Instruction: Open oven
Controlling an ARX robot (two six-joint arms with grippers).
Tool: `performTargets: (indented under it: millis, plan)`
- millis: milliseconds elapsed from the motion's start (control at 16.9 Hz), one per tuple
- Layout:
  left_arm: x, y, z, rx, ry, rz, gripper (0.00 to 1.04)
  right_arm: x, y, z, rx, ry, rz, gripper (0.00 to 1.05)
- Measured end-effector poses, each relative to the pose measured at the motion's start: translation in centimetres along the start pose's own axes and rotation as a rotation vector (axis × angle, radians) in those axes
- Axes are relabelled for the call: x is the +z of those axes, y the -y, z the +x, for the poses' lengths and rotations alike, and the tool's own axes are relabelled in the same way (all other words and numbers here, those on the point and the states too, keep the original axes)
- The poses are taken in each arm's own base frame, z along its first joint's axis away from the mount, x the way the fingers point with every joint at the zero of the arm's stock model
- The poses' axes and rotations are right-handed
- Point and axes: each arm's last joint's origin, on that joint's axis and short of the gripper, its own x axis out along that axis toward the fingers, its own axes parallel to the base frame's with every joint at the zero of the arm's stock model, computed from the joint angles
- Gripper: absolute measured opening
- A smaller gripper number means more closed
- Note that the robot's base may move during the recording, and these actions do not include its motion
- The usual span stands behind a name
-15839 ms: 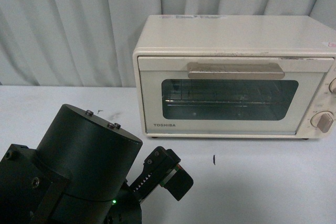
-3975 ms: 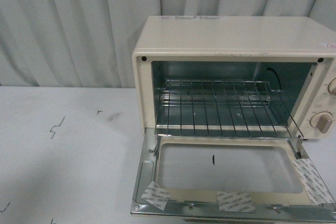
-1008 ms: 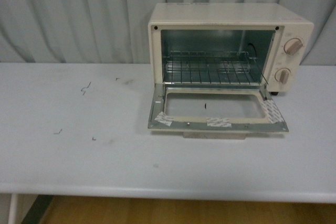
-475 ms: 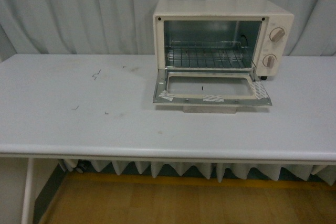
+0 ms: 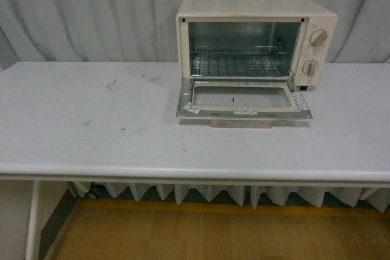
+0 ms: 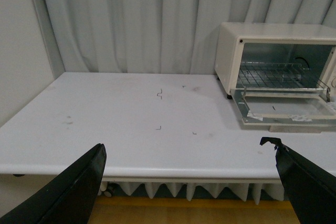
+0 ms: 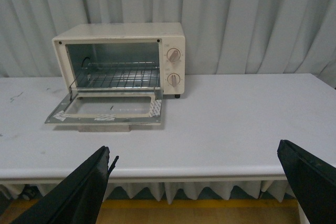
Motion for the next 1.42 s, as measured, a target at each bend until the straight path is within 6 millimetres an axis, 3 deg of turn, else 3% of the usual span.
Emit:
performTargets:
  millis: [1424]
  plan:
    - [0.00,0.00,0.00,0.000,0.000,0.001,0.98,0.00,0.00,0.00,0.000,0.000,0.000,0.98]
